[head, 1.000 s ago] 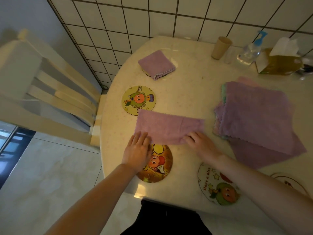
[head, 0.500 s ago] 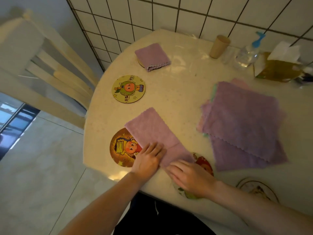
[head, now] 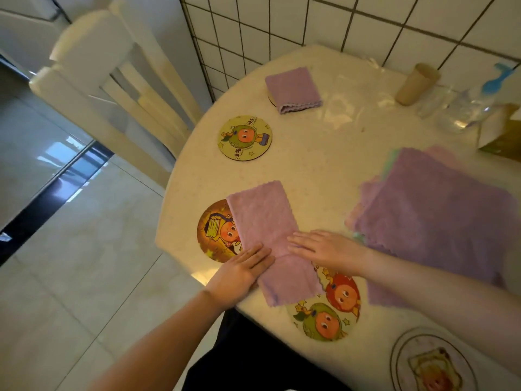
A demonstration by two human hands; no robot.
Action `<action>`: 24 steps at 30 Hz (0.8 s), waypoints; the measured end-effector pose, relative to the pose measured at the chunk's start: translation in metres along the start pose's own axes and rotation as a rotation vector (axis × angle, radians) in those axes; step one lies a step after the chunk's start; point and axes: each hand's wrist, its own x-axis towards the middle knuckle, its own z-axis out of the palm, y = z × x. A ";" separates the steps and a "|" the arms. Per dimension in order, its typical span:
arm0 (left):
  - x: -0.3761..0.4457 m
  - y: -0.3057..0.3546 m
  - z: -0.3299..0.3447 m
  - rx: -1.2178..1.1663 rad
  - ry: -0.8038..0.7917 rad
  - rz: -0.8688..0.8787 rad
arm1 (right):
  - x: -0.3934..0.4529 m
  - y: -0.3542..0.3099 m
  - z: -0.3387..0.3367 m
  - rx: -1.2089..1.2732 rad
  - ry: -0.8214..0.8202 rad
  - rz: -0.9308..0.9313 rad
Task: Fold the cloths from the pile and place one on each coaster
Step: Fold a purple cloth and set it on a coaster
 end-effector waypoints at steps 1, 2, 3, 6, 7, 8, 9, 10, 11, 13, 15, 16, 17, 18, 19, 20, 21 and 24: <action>0.001 -0.001 0.000 -0.034 0.001 -0.017 | -0.001 0.003 0.001 0.005 -0.009 -0.008; 0.002 -0.001 -0.006 -0.099 -0.010 -0.056 | -0.002 0.006 0.002 0.021 -0.010 -0.010; 0.002 -0.001 -0.007 -0.198 -0.006 -0.107 | -0.001 0.009 0.003 0.044 -0.011 -0.011; 0.005 0.001 -0.026 -0.503 -0.012 -0.274 | 0.003 0.013 0.003 0.123 0.007 -0.002; 0.005 0.001 -0.030 -0.572 0.007 -0.313 | 0.005 0.012 0.002 0.189 0.008 0.033; 0.008 0.000 -0.034 -0.636 0.030 -0.374 | 0.007 0.011 -0.003 0.308 0.007 0.092; 0.010 -0.002 -0.038 -0.708 0.048 -0.449 | 0.009 0.011 -0.006 0.460 0.012 0.173; 0.015 -0.005 -0.041 -0.788 0.056 -0.545 | 0.012 0.011 -0.010 0.625 0.035 0.255; 0.020 -0.010 -0.045 -0.884 0.064 -0.637 | 0.018 0.011 -0.015 0.788 0.081 0.341; 0.031 -0.022 -0.048 -1.053 0.123 -0.784 | 0.032 0.015 -0.021 0.968 0.236 0.513; 0.044 -0.033 -0.052 -1.151 0.170 -0.916 | 0.047 0.023 -0.020 0.999 0.325 0.631; 0.049 -0.041 -0.053 -1.186 0.186 -0.972 | 0.056 0.026 -0.021 1.015 0.337 0.663; 0.053 -0.045 -0.052 -1.217 0.201 -1.021 | 0.063 0.028 -0.022 1.027 0.331 0.690; 0.057 -0.048 -0.051 -1.238 0.207 -1.059 | 0.069 0.030 -0.023 1.026 0.312 0.714; 0.059 -0.049 -0.050 -1.249 0.209 -1.089 | 0.074 0.032 -0.022 1.012 0.290 0.739; 0.059 -0.049 -0.049 -1.252 0.205 -1.110 | 0.077 0.033 -0.022 0.994 0.275 0.760; 0.059 -0.048 -0.049 -1.252 0.204 -1.124 | 0.080 0.033 -0.021 0.976 0.266 0.775; 0.054 -0.043 -0.046 -1.312 0.232 -1.153 | 0.084 0.031 -0.020 0.925 0.246 0.809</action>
